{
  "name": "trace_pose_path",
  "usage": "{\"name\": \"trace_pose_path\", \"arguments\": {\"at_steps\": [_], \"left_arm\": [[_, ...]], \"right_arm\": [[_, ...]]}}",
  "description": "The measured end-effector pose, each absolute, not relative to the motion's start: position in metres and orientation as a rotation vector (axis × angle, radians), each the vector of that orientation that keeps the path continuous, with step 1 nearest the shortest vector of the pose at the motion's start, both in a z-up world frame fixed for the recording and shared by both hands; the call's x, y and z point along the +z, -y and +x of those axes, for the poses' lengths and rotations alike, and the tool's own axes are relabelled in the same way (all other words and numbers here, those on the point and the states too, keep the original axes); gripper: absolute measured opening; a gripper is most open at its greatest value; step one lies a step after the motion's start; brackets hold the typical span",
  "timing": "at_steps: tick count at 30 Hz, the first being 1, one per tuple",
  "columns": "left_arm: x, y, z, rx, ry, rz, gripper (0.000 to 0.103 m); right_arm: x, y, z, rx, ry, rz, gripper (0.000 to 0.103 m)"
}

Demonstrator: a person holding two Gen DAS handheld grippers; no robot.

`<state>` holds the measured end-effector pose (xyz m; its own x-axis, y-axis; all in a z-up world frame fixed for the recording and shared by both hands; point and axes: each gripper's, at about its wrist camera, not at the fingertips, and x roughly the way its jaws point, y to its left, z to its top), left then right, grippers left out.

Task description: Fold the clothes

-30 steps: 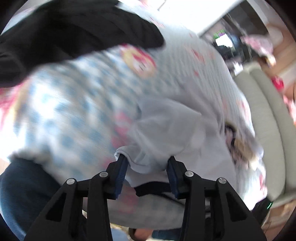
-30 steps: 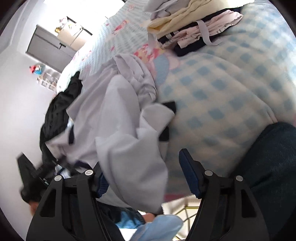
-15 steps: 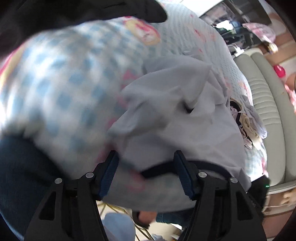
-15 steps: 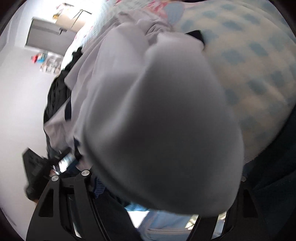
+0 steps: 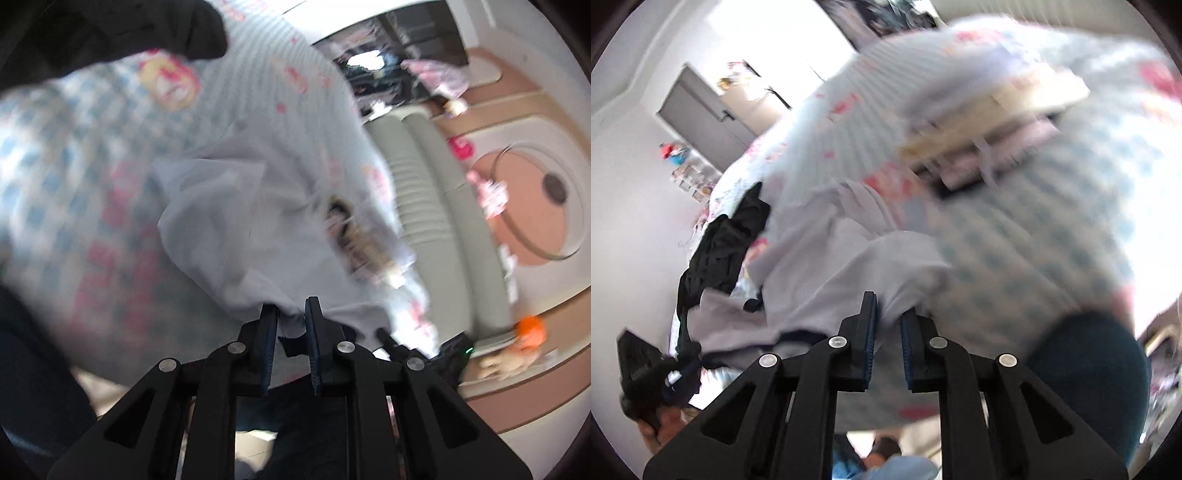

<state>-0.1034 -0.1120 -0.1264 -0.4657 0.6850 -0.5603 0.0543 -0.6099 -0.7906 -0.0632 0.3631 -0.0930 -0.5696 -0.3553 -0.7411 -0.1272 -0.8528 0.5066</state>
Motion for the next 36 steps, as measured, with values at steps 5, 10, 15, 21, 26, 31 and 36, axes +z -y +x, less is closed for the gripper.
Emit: {"name": "trace_pose_path", "arguments": {"at_steps": [5,10,15,21,26,31,36], "left_arm": [[-0.157,0.111,-0.096,2.127,1.067,-1.466,0.026],[-0.169,0.113,-0.099,2.179,1.049,-1.502,0.048],[-0.19,0.1,-0.094,2.142,1.063,-1.57,0.048],[-0.199,0.091,-0.095,2.115,1.073,-1.583,0.046],[-0.176,0.084,-0.094,2.127,0.97,-1.59,0.046],[-0.126,0.032,-0.07,2.181,0.526,-1.444,0.047],[-0.128,-0.01,-0.085,2.101,0.409,-1.391,0.046]], "right_arm": [[-0.137,-0.364,-0.047,-2.336,0.914,1.501,0.034],[-0.164,-0.33,-0.055,-2.216,1.014,1.502,0.057],[-0.165,-0.335,-0.063,-2.291,1.11,1.419,0.06],[-0.159,-0.322,-0.081,-2.29,0.846,1.466,0.019],[-0.164,-0.3,-0.07,-2.29,0.554,1.603,0.011],[-0.172,-0.32,-0.055,-2.216,0.8,1.554,0.016],[-0.169,-0.327,-0.064,-2.237,0.905,1.494,0.036]]}}
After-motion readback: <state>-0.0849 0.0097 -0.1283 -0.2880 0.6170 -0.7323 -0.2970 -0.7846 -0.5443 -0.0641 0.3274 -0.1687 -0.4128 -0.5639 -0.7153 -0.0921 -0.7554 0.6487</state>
